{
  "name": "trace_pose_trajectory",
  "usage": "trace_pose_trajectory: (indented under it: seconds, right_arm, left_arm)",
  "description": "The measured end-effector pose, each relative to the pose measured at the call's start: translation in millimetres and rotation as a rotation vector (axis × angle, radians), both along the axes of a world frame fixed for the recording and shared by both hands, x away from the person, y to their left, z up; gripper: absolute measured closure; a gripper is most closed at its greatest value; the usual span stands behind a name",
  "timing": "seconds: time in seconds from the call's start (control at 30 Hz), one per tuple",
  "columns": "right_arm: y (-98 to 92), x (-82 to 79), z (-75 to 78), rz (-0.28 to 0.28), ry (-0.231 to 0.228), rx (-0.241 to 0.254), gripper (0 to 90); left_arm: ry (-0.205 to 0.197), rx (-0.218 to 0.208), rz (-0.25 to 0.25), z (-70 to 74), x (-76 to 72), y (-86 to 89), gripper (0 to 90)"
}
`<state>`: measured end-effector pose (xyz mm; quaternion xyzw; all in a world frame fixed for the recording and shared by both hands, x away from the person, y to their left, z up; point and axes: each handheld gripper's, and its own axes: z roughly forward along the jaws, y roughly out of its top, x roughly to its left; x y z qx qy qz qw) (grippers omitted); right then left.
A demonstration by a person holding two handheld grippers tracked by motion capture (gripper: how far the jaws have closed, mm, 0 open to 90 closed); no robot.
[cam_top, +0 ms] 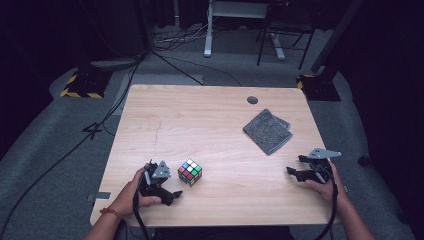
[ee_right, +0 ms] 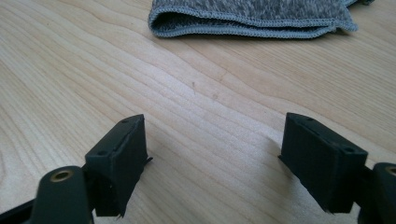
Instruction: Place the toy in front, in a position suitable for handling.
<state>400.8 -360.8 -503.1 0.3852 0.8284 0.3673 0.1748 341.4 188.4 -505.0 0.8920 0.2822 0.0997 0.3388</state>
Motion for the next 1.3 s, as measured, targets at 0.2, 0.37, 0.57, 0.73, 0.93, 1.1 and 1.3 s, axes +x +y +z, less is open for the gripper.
trace_pose_trajectory:
  seconds: [0.2,0.37,0.57,0.73,0.93,1.1,1.3]
  right_arm:
    - [1.0,0.5,0.7,-0.002,0.004,-0.007,22.4]
    - [0.9,4.2,5.5,0.000,0.037,-0.033,25.9]
    - [7.8,20.0,23.4,0.035,-0.029,-0.007,31.4]
    - [24.6,46.0,34.9,0.043,-0.047,-0.020,31.9]
    - [48.1,70.5,36.7,0.069,-0.053,-0.029,33.6]
    - [61.4,88.7,31.3,0.077,-0.046,-0.089,35.7]
    - [64.2,106.9,14.3,0.056,-0.003,-0.122,33.3]
  left_arm:
    - [0.000,-0.001,-0.002,-0.1,0.2,-0.1,0.6]
    - [-0.001,-0.003,-0.006,-0.1,0.0,-1.2,0.6]
    - [0.001,0.000,-0.016,0.1,-2.8,-6.7,0.7]
    - [0.000,-0.003,-0.021,0.0,-3.7,-12.0,0.6]
    - [0.000,-0.003,-0.024,-0.1,-3.9,-13.5,0.6]
    - [0.001,-0.003,-0.026,-0.1,-3.9,-14.0,0.6]
    - [0.001,-0.002,-0.021,-0.1,-4.5,-15.3,0.6]
